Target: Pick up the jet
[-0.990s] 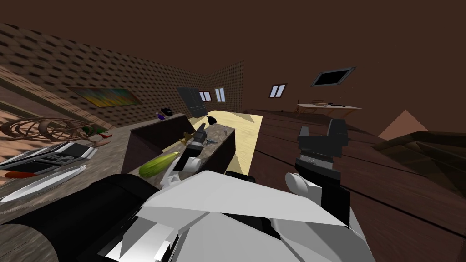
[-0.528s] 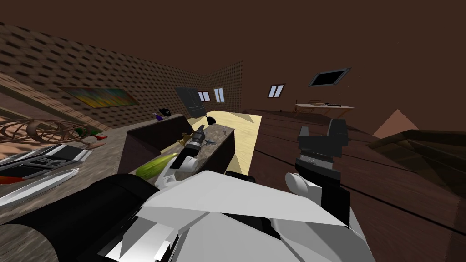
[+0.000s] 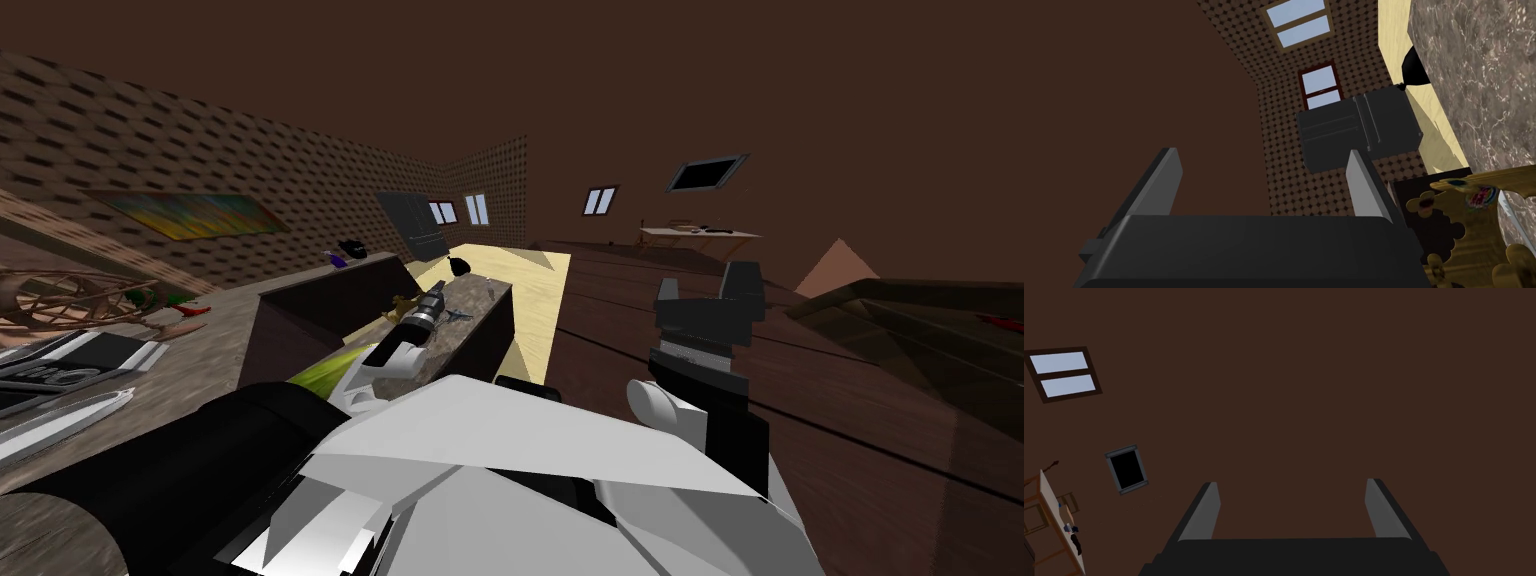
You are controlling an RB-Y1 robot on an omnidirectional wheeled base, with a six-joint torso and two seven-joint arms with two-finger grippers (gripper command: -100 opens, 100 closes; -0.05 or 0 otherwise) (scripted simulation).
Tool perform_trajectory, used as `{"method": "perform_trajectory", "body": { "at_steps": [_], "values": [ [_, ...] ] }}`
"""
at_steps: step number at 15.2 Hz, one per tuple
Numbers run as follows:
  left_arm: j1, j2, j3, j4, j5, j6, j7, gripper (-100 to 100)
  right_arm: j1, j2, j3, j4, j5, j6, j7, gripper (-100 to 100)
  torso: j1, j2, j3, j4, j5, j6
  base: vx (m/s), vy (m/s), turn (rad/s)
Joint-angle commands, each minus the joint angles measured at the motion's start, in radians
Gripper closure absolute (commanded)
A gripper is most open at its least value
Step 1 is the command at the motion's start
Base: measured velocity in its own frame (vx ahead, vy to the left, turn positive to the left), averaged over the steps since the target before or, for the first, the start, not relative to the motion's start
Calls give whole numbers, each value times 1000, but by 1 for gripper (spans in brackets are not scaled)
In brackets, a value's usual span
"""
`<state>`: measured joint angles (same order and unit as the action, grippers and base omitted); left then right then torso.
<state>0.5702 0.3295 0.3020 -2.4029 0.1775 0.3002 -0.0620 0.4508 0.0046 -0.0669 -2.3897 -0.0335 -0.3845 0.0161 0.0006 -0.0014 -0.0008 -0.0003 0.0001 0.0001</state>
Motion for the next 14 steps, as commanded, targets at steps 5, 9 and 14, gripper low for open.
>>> {"method": "perform_trajectory", "body": {
  "at_steps": [5,9,14],
  "values": [
    [15,11,34,6,37,126,-7,-100,0,0,0,0,0,0,0,0,0,0,0,0,0,0,20,3,-50],
    [24,20,62,9,66,202,-10,-100,0,0,0,0,0,0,0,0,0,0,0,0,0,0,21,3,-60],
    [43,34,116,16,126,306,-14,-100,0,0,0,0,0,0,0,0,0,0,0,0,0,0,23,6,-64]
  ]
}}
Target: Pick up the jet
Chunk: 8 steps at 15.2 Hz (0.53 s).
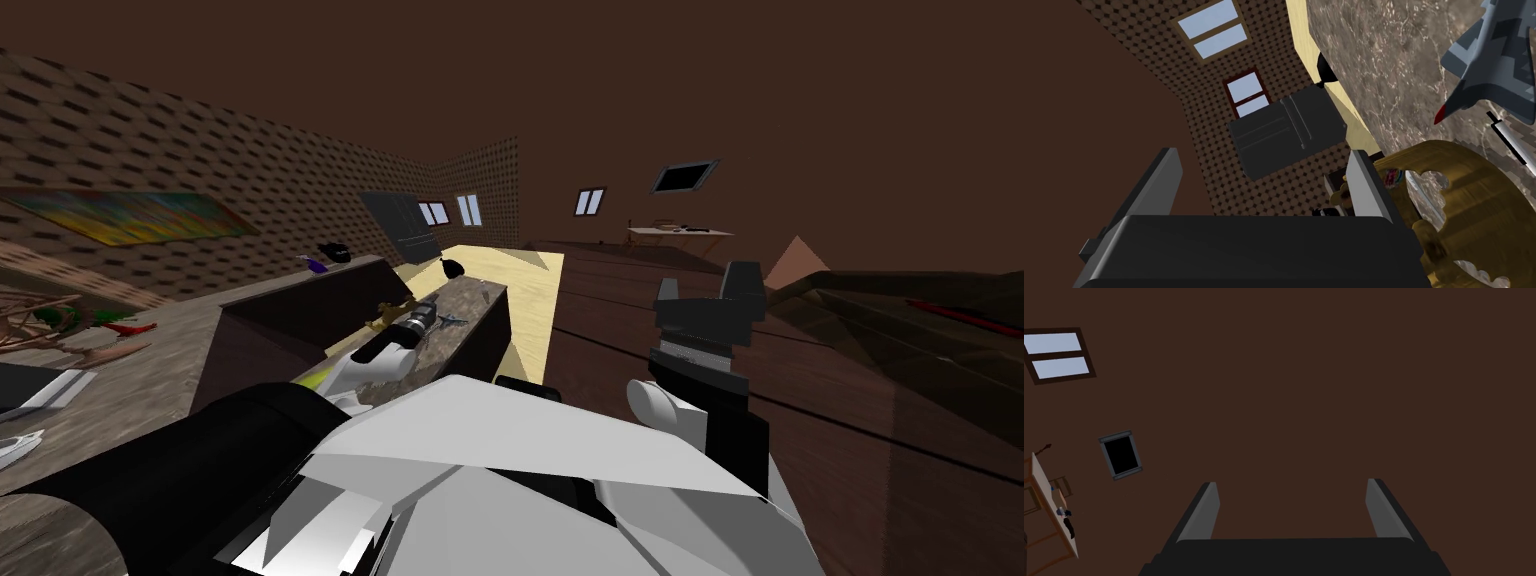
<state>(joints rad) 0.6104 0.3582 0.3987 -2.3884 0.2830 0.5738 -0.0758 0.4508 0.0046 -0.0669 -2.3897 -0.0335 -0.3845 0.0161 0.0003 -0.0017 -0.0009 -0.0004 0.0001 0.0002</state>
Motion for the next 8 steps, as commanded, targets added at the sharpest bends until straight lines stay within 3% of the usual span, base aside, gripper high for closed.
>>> {"method": "perform_trajectory", "body": {
  "at_steps": [1,3,4,7,8],
  "values": [
    [3,6,20,2,21,50,0,-100,0,0,0,0,0,0,0,0,0,0,0,0,0,0,31,6,-115],
    [3,6,20,2,21,82,0,-100,0,0,0,0,0,0,0,0,0,0,0,0,0,0,19,6,-33],
    [12,10,47,6,51,107,-1,-100,0,0,0,0,0,0,0,0,0,0,0,0,0,0,25,2,-97],
    [12,10,47,6,51,158,-1,-100,0,0,0,0,0,0,0,0,0,-1,0,0,0,0,28,7,-57],
    [22,14,73,11,81,184,-1,-100,0,0,0,0,0,0,0,0,0,0,0,0,0,0,29,1,-115]
  ]
}}
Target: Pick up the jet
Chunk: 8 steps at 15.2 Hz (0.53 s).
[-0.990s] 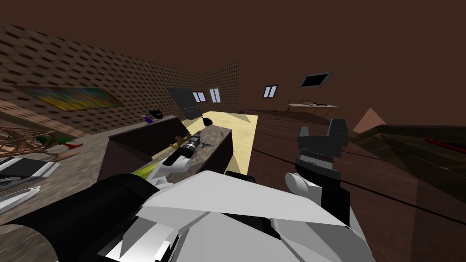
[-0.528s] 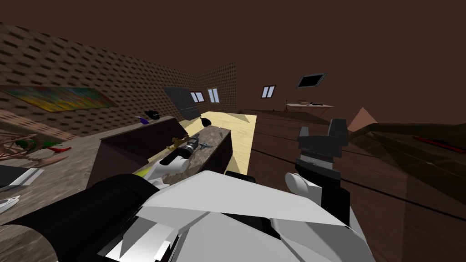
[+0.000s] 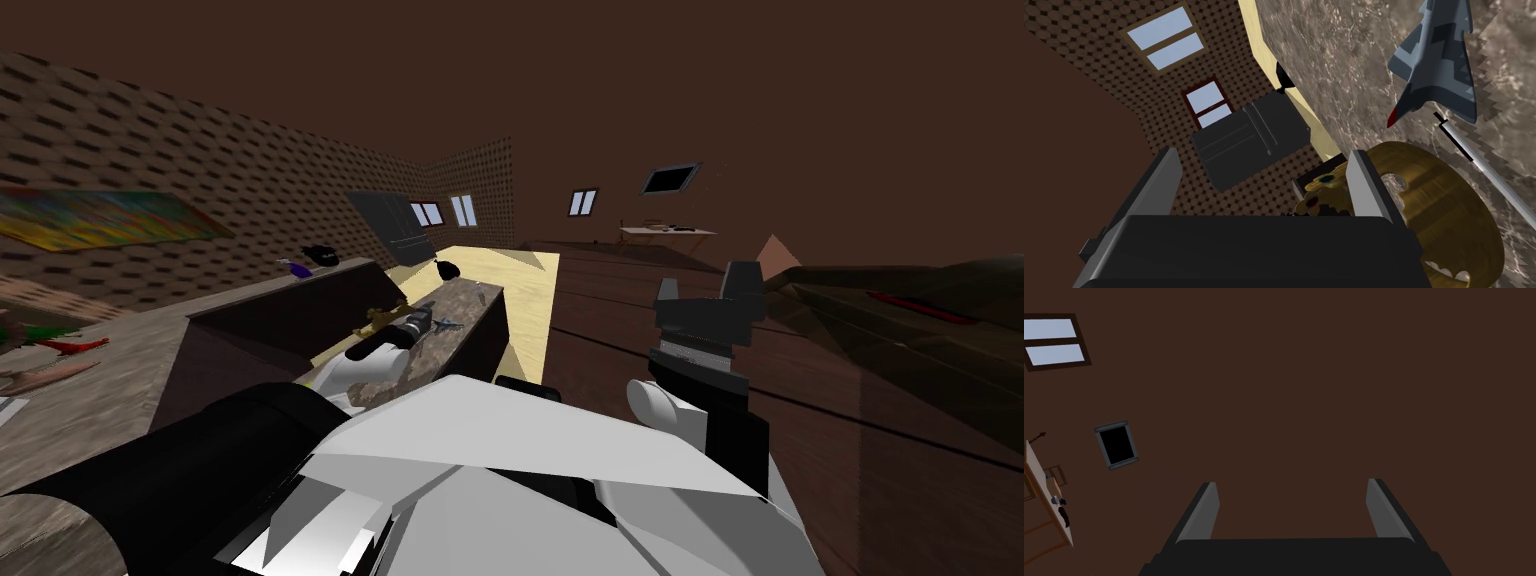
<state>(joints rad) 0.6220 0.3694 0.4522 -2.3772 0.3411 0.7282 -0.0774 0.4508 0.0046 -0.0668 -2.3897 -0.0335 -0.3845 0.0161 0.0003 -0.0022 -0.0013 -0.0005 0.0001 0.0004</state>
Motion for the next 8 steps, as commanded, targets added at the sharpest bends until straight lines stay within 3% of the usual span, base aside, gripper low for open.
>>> {"method": "perform_trajectory", "body": {
  "at_steps": [1,3,4,6,7,8],
  "values": [
    [10,3,20,0,23,50,1,-100,0,0,0,0,0,0,0,0,0,0,0,0,0,0,37,5,-130],
    [10,3,20,0,23,78,1,-100,0,0,0,0,0,0,0,0,0,0,0,0,0,-1,21,8,-17],
    [19,5,46,5,52,111,2,-100,0,0,0,0,0,0,0,0,0,0,0,0,0,-1,32,7,-82],
    [19,5,46,5,52,151,2,-100,0,0,0,0,0,0,0,0,0,0,0,0,0,0,35,9,-104],
    [29,5,71,12,82,174,4,-100,0,0,0,0,0,0,0,0,0,0,0,0,0,0,44,15,-124],
    [29,5,71,12,82,194,4,-100,0,0,0,0,0,0,0,0,1,-1,0,0,0,0,49,21,-126]
  ]
}}
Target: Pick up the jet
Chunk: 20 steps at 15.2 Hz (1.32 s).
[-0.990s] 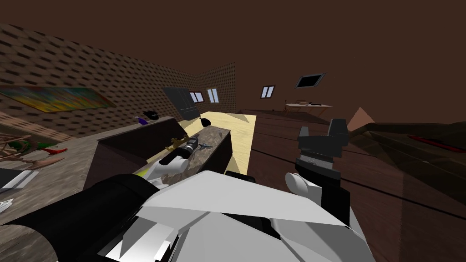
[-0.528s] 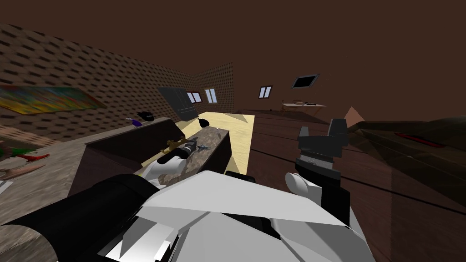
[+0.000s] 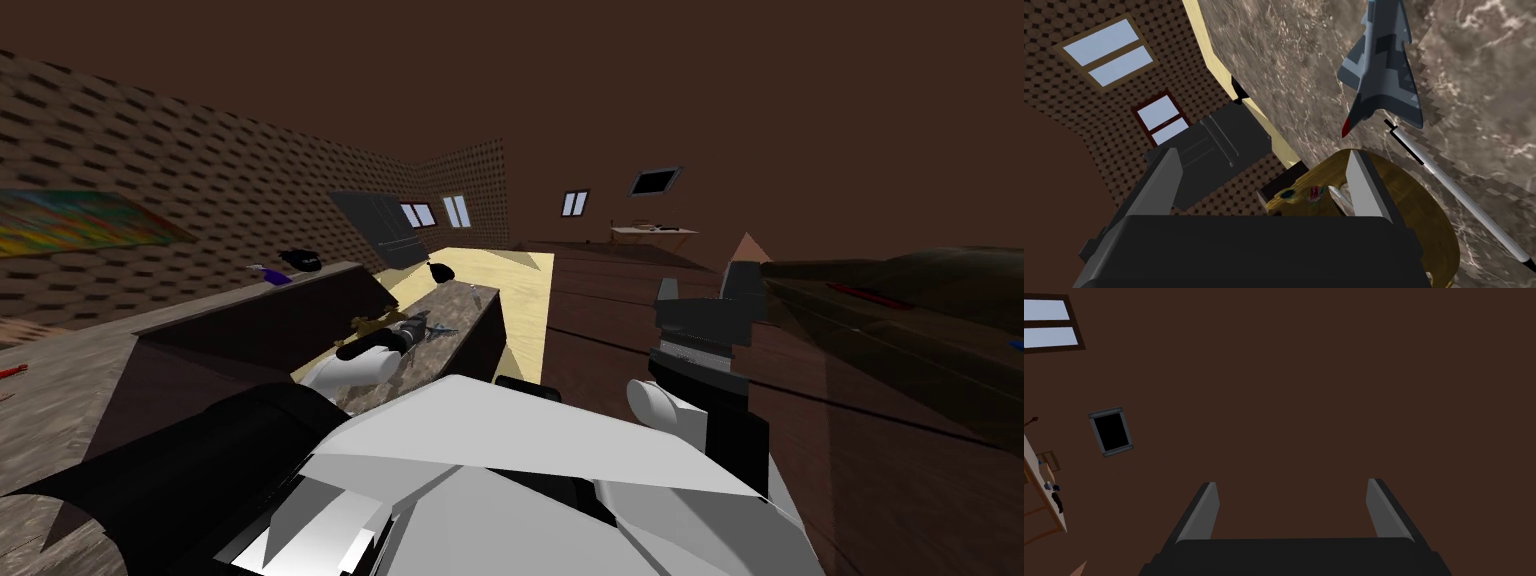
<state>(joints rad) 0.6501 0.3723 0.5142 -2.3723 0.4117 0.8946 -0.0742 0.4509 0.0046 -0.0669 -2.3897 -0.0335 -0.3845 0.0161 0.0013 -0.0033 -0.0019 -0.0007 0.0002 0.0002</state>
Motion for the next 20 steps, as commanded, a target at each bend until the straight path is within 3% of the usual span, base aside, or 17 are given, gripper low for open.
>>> {"method": "perform_trajectory", "body": {
  "at_steps": [1,2,3,5,6,9,10,12,13,16,17,19,20],
  "values": [
    [1,2,9,7,11,50,0,-100,0,0,0,0,0,0,0,0,0,0,0,0,0,0,33,17,-54],
    [1,2,9,7,11,56,0,-100,0,0,0,0,0,0,0,0,0,0,0,0,0,0,18,8,-2],
    [10,2,33,14,41,89,3,-100,0,0,0,0,0,0,0,0,0,1,0,0,0,0,30,3,-110],
    [10,2,33,14,41,126,3,-100,0,0,0,0,0,0,0,0,-1,1,0,0,0,0,36,13,-105],
    [19,1,56,21,70,150,7,-100,0,0,0,0,0,0,0,0,-1,1,0,0,0,0,45,12,-137],
    [19,1,56,21,70,194,7,-100,0,0,0,0,0,0,0,0,0,0,0,0,0,0,42,15,-58],
    [28,0,78,29,98,225,11,-100,0,0,0,0,0,0,0,0,-1,0,0,0,0,0,41,8,-123],
    [28,0,78,29,98,259,11,-100,0,0,0,0,0,0,0,0,-1,0,0,0,0,0,46,15,-112],
    [37,-2,99,38,126,283,16,-100,0,0,0,0,0,0,0,0,-1,0,0,0,0,0,47,16,-118],
    [37,-2,99,38,126,322,16,-100,0,0,0,0,0,0,0,0,0,-1,0,0,0,0,42,18,-66],
    [45,-4,119,47,153,360,21,-100,0,0,0,0,0,0,0,0,-1,0,0,0,0,0,40,7,-109],
    [45,-4,119,47,153,382,21,-100,0,0,0,0,0,0,0,0,-1,0,0,0,0,0,44,17,-108],
    [54,-5,137,56,179,412,27,-100,0,0,0,0,0,0,0,0,-1,0,0,0,0,0,51,17,-138]
  ]
}}
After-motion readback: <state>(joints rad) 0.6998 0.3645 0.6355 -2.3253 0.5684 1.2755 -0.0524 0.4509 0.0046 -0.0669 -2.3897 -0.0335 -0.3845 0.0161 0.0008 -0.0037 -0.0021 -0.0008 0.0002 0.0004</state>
